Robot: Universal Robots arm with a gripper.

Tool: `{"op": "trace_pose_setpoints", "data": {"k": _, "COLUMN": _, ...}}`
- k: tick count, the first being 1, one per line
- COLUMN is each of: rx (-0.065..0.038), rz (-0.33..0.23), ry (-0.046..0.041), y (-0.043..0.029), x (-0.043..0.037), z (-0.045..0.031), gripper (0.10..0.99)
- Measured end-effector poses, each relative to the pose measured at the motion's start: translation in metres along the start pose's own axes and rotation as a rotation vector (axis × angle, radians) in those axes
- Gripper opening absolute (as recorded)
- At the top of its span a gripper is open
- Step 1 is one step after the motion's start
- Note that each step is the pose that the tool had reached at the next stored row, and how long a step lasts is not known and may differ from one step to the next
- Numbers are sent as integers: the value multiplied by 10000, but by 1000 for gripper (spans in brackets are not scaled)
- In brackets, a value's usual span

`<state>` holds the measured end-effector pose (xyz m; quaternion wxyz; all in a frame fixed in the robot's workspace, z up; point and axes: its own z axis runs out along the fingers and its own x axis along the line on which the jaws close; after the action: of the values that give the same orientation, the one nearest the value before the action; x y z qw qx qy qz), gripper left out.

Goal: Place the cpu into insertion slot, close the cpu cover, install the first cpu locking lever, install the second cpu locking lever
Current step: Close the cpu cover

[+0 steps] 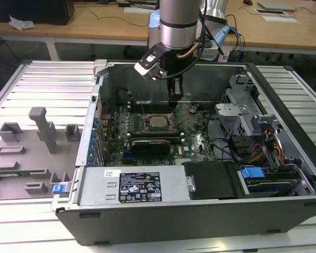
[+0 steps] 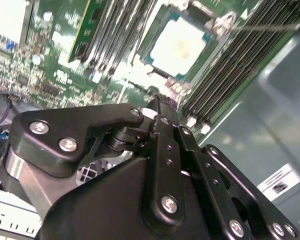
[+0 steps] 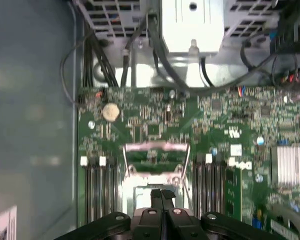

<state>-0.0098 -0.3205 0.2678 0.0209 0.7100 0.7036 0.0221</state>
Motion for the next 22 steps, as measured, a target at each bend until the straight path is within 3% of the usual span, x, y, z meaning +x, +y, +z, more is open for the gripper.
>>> {"op": "trace_pose_setpoints", "data": {"k": 4, "rx": 88, "rz": 0, "ry": 2, "y": 194, "x": -9, "z": 13, "gripper": 106}}
{"op": "trace_pose_setpoints", "data": {"k": 6, "rx": 187, "rz": 0, "ry": -1, "y": 397, "x": -20, "z": 24, "gripper": 106}}
{"op": "trace_pose_setpoints", "data": {"k": 7, "rx": 225, "rz": 1, "ry": -1, "y": 466, "x": -23, "z": 29, "gripper": 106}}
{"op": "trace_pose_setpoints", "data": {"k": 11, "rx": 318, "rz": 0, "ry": -1, "y": 643, "x": -26, "z": 41, "gripper": 106}}
{"op": "trace_pose_setpoints", "data": {"k": 18, "rx": 357, "rz": 0, "ry": -3, "y": 651, "x": -27, "z": 165, "gripper": 106}}
{"op": "trace_pose_setpoints", "data": {"k": 22, "rx": 359, "rz": 1, "ry": -4, "y": 652, "x": -27, "z": 174, "gripper": 106}}
